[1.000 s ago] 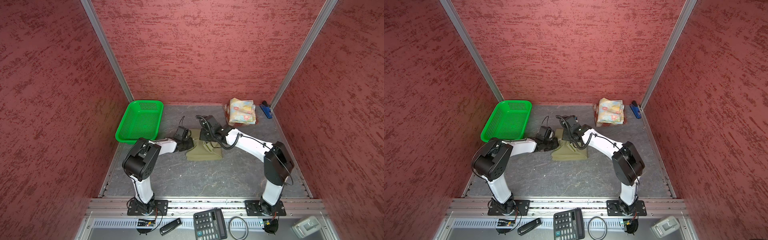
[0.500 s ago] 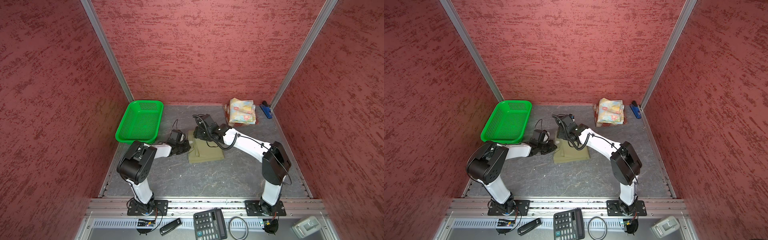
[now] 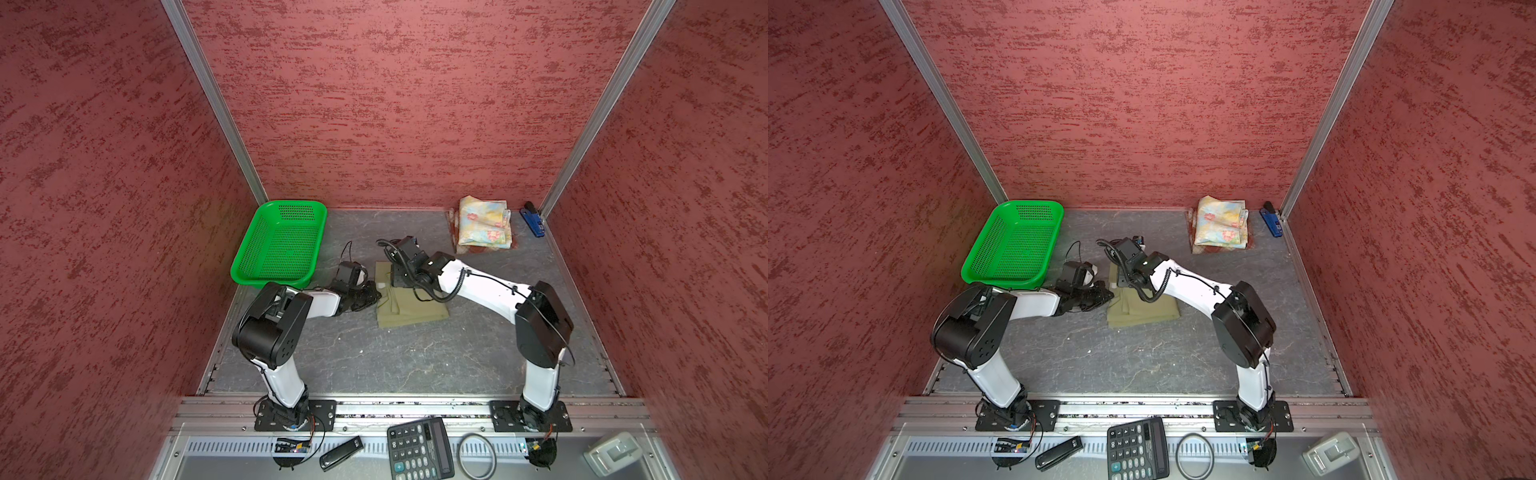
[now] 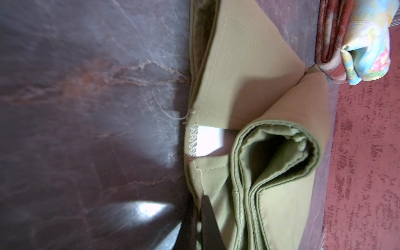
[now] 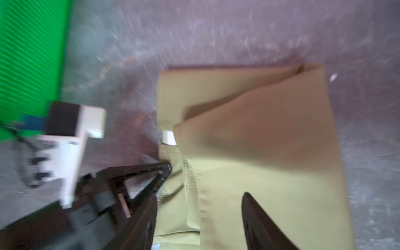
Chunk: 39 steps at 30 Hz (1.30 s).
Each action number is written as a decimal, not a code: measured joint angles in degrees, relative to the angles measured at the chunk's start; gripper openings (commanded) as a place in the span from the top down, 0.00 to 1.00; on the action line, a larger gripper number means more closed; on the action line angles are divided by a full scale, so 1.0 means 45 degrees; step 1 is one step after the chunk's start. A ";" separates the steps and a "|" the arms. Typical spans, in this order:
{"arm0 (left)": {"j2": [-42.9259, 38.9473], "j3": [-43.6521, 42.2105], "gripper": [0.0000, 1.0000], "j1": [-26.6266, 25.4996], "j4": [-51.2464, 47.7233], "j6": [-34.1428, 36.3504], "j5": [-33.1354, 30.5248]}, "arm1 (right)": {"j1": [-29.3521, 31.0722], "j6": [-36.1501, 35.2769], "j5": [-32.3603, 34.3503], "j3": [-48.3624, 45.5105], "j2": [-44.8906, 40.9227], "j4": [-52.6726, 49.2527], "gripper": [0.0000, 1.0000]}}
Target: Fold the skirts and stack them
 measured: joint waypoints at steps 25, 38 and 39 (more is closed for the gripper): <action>0.0165 -0.0321 1.00 0.0034 0.0661 -0.0699 0.1049 | 0.0427 -0.0704 0.0913 0.0806 0.2841 -0.0219 0.70; 0.0165 -0.0345 1.00 0.0034 0.0709 -0.0743 0.1049 | 0.0389 -0.0748 0.1015 0.0641 0.2589 -0.0087 1.00; 0.0165 -0.0345 1.00 0.0034 0.0709 -0.0743 0.1049 | 0.0389 -0.0743 0.0991 0.0544 0.2429 -0.0058 1.00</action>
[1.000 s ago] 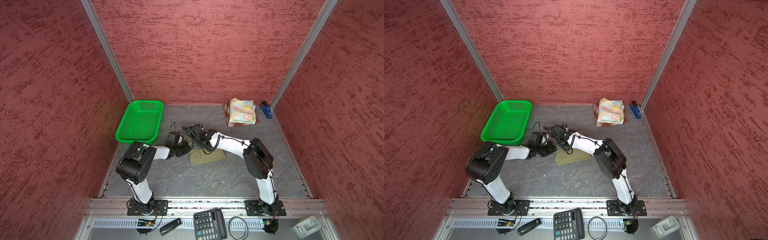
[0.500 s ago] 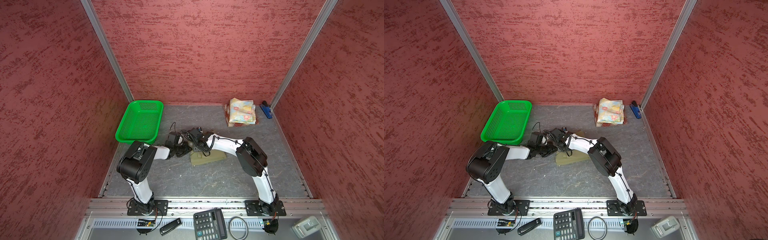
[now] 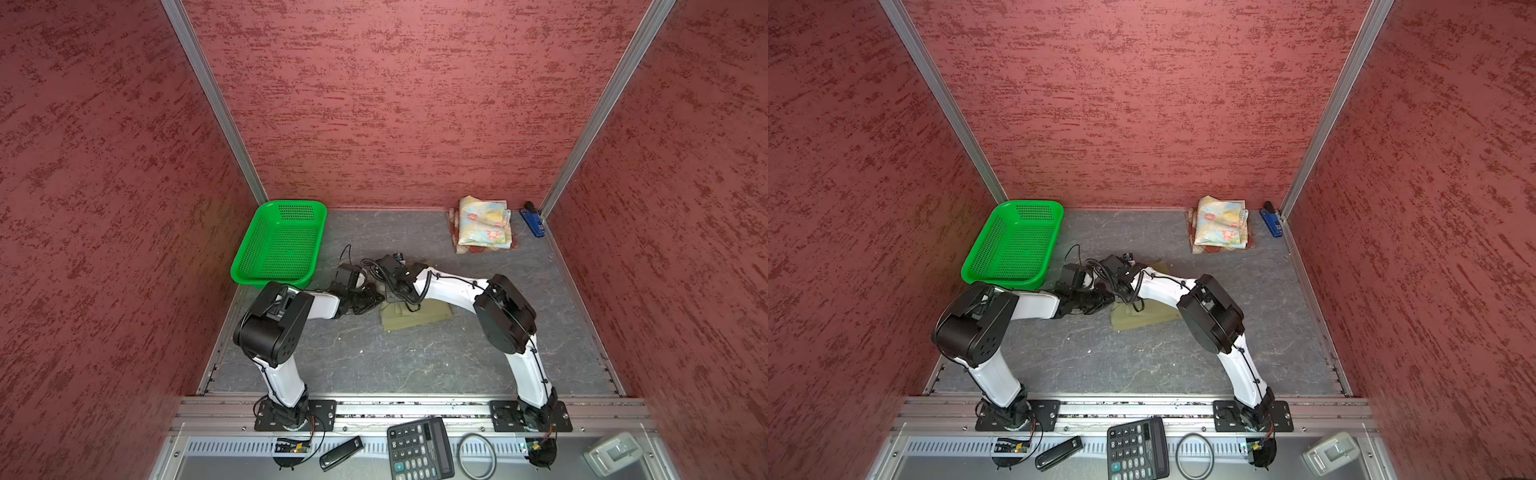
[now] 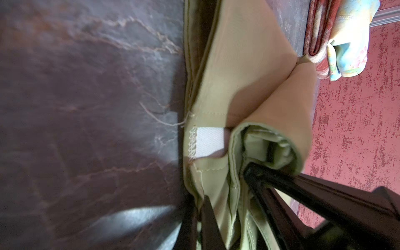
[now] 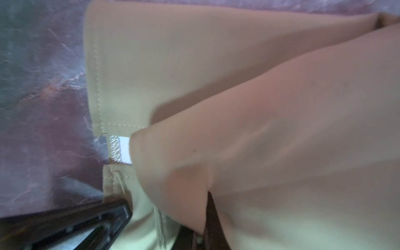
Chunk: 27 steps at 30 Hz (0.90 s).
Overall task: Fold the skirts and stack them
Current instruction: 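Press the folded layer down with the right gripper beside the left gripper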
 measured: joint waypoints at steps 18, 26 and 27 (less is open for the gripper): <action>0.0010 -0.0015 1.00 0.0000 0.0053 0.0000 0.0024 | -0.0068 0.0209 -0.1491 -0.0447 -0.1690 0.0738 1.00; 0.0010 -0.0039 1.00 0.0000 0.0092 0.0000 0.0029 | -0.0068 0.0291 -0.2108 -0.0515 -0.1569 0.0976 1.00; 0.0010 -0.0044 1.00 0.0000 0.0107 0.0000 0.0024 | -0.0068 0.0330 -0.2200 -0.0515 -0.1515 0.1044 1.00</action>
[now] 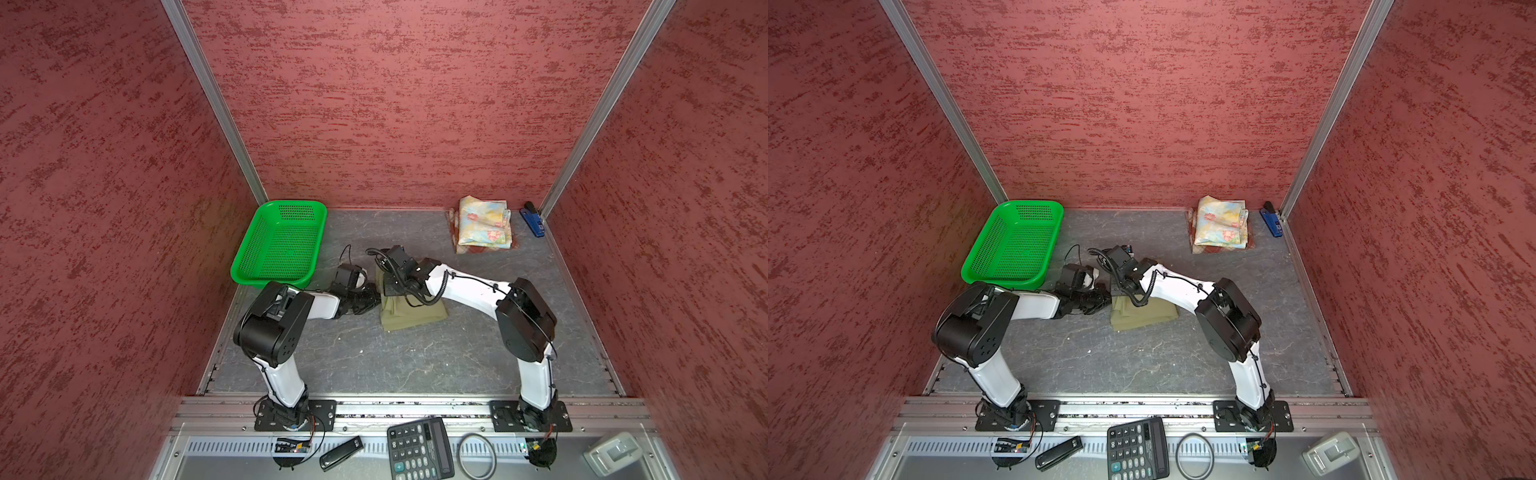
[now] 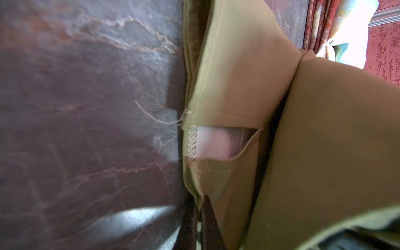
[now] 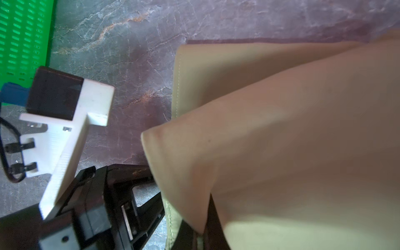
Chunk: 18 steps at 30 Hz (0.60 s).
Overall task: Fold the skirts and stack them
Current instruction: 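Press the folded layer down with the right gripper beside the left gripper, then grasp the folded olive skirt's edge with the right gripper while the left holds it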
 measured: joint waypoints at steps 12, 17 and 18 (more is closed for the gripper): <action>-0.0486 -0.0170 0.84 0.0126 -0.0704 0.0053 -0.0039 | -0.0316 0.0471 -0.1263 -0.1554 -0.0418 0.1632 0.32; -0.1491 -0.0083 0.55 0.0423 -0.2438 0.0296 -0.0447 | -0.1525 0.0529 -0.1574 -0.3521 -0.2676 0.2249 0.29; -0.1710 -0.0039 0.51 0.0457 -0.2832 0.0369 -0.0593 | -0.1797 0.0520 -0.1569 -0.3730 -0.3075 0.2346 0.29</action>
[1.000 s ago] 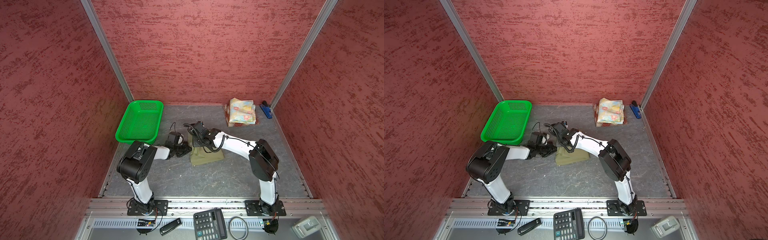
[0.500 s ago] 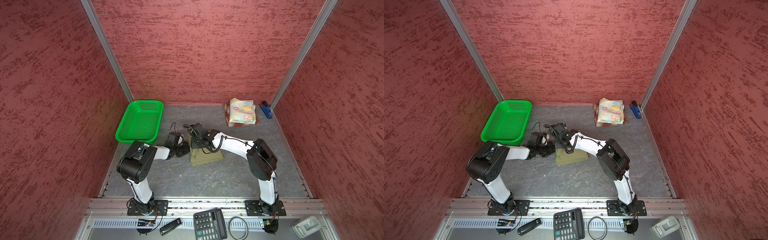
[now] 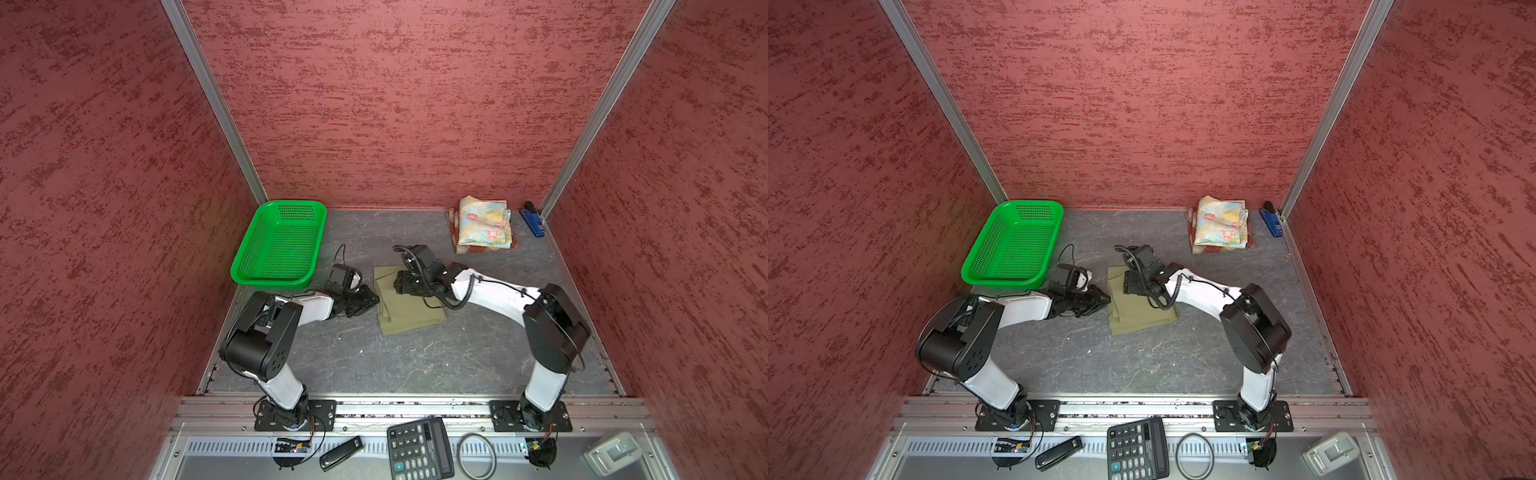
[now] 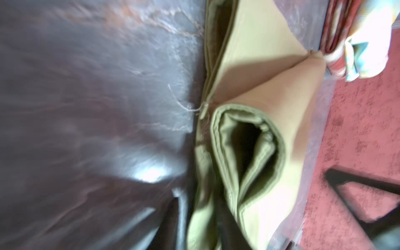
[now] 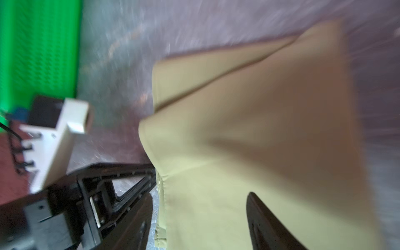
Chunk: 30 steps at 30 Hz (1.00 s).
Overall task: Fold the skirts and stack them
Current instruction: 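Grasp the folded olive skirt's edge with the right gripper while the left holds it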
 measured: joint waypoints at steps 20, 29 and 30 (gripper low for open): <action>-0.0180 0.4473 0.39 -0.2909 -0.5037 0.3264 -0.4906 | -0.4459 -0.2414 -0.2429 -0.2929 -0.1404 0.2327 0.01; 0.2263 0.4940 0.44 -0.1787 -0.5498 0.3580 -0.5178 | -0.4459 -0.3201 -0.3230 -0.2487 0.0578 0.2739 0.03; 0.2419 0.5144 0.44 -0.1690 -0.5479 0.3633 -0.5173 | -0.4459 -0.3269 -0.3351 -0.2424 0.0782 0.2827 0.04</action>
